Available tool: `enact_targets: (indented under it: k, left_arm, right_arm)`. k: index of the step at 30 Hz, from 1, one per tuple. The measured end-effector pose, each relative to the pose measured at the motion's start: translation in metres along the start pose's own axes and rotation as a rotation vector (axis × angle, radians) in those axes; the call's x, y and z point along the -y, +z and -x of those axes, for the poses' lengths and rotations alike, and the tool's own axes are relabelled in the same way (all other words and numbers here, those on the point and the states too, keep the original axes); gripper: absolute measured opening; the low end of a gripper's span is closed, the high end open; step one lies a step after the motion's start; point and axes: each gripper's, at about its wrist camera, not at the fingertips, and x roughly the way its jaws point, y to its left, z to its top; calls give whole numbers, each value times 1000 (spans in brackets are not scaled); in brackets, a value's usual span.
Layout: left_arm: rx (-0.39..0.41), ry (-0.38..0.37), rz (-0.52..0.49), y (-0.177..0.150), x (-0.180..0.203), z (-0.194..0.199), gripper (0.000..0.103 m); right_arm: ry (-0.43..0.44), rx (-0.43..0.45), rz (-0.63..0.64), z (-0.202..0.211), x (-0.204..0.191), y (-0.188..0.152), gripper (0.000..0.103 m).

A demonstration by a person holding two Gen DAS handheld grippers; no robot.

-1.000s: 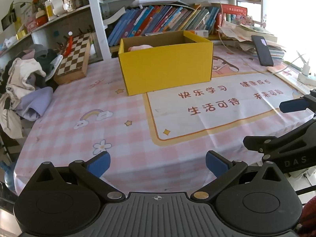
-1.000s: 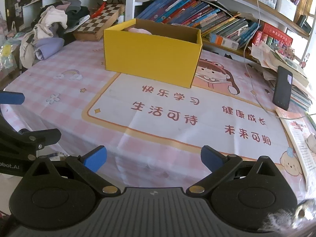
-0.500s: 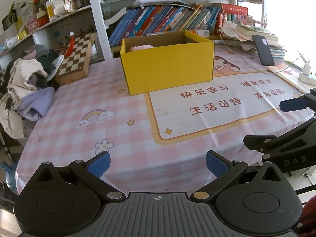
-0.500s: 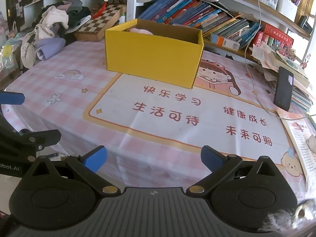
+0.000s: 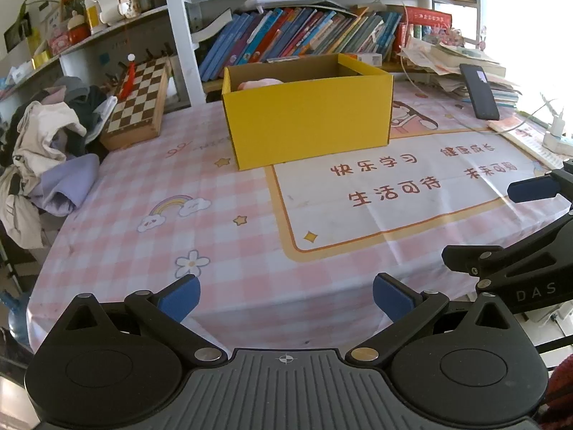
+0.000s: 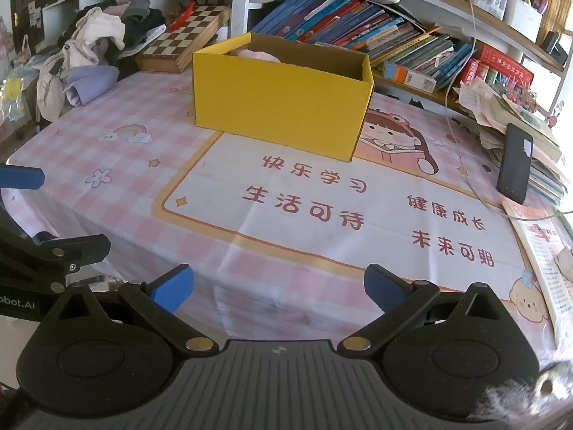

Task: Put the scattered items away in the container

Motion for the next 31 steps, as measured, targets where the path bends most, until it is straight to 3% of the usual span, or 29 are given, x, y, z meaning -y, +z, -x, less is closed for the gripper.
enact_targets:
  k: [31]
  left_arm:
    - [27,-16,31,6,-8,-5,103]
  right_arm:
    - [-11,0,14,-4,-2,8,102]
